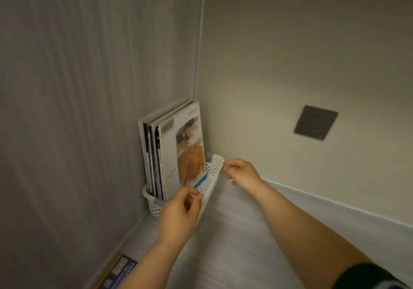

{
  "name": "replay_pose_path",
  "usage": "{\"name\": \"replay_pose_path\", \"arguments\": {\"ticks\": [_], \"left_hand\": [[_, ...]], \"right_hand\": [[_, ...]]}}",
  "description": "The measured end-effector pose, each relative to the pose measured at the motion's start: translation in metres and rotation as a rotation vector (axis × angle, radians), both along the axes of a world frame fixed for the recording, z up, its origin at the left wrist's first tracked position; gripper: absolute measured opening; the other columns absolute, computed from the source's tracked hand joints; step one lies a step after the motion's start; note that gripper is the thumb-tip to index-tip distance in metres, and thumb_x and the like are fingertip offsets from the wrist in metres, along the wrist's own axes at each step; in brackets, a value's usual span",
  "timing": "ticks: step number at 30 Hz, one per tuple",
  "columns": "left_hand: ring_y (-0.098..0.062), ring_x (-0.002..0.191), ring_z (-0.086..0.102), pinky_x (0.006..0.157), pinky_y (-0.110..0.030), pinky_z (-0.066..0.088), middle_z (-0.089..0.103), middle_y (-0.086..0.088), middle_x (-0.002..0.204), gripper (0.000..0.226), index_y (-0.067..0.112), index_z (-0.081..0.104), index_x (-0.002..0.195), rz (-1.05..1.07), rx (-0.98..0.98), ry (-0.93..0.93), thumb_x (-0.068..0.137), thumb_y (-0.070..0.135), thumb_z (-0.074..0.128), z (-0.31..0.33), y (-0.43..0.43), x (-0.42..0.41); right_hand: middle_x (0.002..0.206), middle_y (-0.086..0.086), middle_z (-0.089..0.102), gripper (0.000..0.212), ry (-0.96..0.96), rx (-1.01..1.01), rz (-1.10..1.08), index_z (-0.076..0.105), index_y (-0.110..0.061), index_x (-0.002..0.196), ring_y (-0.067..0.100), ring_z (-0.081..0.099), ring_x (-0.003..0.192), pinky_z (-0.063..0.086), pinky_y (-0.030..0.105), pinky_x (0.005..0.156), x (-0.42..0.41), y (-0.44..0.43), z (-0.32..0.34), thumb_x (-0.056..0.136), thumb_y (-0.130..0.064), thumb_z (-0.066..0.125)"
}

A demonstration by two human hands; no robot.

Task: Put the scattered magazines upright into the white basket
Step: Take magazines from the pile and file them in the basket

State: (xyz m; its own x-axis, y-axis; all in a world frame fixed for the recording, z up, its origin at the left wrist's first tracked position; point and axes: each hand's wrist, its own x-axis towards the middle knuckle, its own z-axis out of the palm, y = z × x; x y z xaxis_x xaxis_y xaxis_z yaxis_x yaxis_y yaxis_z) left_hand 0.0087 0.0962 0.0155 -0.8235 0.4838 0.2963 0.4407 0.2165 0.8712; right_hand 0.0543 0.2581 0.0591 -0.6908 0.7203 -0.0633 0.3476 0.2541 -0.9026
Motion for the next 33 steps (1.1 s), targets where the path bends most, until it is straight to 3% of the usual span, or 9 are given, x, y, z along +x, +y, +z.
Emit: {"name": "replay_pose_path", "arguments": {"ticks": [5,12,14,16,19,22,26,29,33], "left_hand": [[-0.004,0.053,0.05,0.053,-0.018,0.037,0.051,0.01,0.051,0.034,0.04,0.045,0.059,-0.164,-0.018,0.009,0.082,0.019,0.059,0.0,0.031,0.082],[-0.021,0.052,0.055,0.058,-0.031,0.045,0.053,0.005,0.048,0.035,0.038,0.049,0.055,-0.42,-0.078,-0.036,0.078,0.017,0.064,-0.006,0.11,0.252],[-0.015,0.051,0.053,0.054,-0.026,0.041,0.053,0.006,0.047,0.036,0.038,0.047,0.052,-0.492,-0.134,-0.016,0.079,0.021,0.064,-0.013,0.132,0.3],[-0.015,0.053,0.053,0.053,-0.025,0.038,0.053,0.008,0.047,0.036,0.038,0.045,0.051,-0.545,-0.193,0.01,0.08,0.025,0.062,-0.02,0.154,0.347],[-0.018,0.058,0.054,0.057,-0.026,0.037,0.052,0.01,0.05,0.037,0.037,0.044,0.051,-0.633,-0.264,0.043,0.082,0.024,0.061,-0.03,0.186,0.414],[-0.021,0.072,0.06,0.063,-0.026,0.041,0.058,0.006,0.063,0.034,0.035,0.044,0.055,-0.748,-0.367,0.101,0.084,0.024,0.057,-0.043,0.214,0.471],[-0.019,0.08,0.059,0.066,-0.023,0.04,0.058,0.006,0.074,0.032,0.036,0.044,0.058,-0.887,-0.489,0.164,0.085,0.021,0.054,-0.062,0.239,0.524],[-0.019,0.1,0.057,0.08,-0.021,0.04,0.063,-0.004,0.106,0.011,0.025,0.061,0.087,-0.959,-0.504,0.251,0.085,0.017,0.053,-0.072,0.26,0.551],[-0.017,0.126,0.039,0.1,-0.023,0.033,0.04,-0.002,0.139,0.05,0.019,0.041,0.129,-1.084,-0.562,0.444,0.084,0.035,0.055,-0.083,0.29,0.588]], "right_hand": [[0.108,0.023,0.065,0.026,-0.037,0.026,-0.069,0.061,0.003,0.104,0.007,0.051,0.06,0.037,0.002,0.044,0.106,0.019,-0.005,0.086,0.001,0.043],[0.102,0.027,0.067,0.022,-0.073,0.059,-0.336,0.063,0.009,0.095,0.009,0.052,0.058,0.04,0.003,0.048,0.343,0.081,-0.023,0.085,0.003,0.045],[0.1,0.027,0.067,0.02,-0.096,0.067,-0.457,0.065,0.009,0.092,0.018,0.058,0.065,0.047,0.013,0.063,0.418,0.101,-0.037,0.085,0.003,0.047],[0.104,0.025,0.066,0.02,-0.16,0.051,-0.574,0.065,0.007,0.095,0.032,0.062,0.089,0.045,0.028,0.077,0.489,0.117,-0.053,0.086,0.0,0.05],[0.111,0.025,0.062,0.025,-0.32,0.043,-0.666,0.061,0.007,0.104,0.034,0.057,0.107,0.036,0.025,0.078,0.585,0.133,-0.078,0.09,-0.006,0.045],[0.113,0.018,0.062,0.026,-0.385,0.009,-0.875,0.06,-0.004,0.108,0.032,0.056,0.107,0.042,0.03,0.084,0.668,0.133,-0.093,0.09,-0.014,0.045],[0.137,0.013,0.044,0.036,-0.587,0.14,-1.013,0.047,-0.016,0.126,0.029,0.04,0.126,0.033,0.044,0.106,0.757,0.123,-0.114,0.09,-0.022,0.046],[0.148,0.008,0.027,0.049,-0.747,0.192,-0.965,0.029,-0.021,0.137,0.028,0.021,0.137,0.015,0.049,0.114,0.793,0.116,-0.135,0.092,-0.038,0.038],[0.156,0.004,-0.001,0.063,-0.853,0.159,-0.855,0.003,-0.028,0.144,0.026,-0.005,0.143,-0.005,0.052,0.114,0.808,0.12,-0.159,0.091,-0.054,0.024]]}}
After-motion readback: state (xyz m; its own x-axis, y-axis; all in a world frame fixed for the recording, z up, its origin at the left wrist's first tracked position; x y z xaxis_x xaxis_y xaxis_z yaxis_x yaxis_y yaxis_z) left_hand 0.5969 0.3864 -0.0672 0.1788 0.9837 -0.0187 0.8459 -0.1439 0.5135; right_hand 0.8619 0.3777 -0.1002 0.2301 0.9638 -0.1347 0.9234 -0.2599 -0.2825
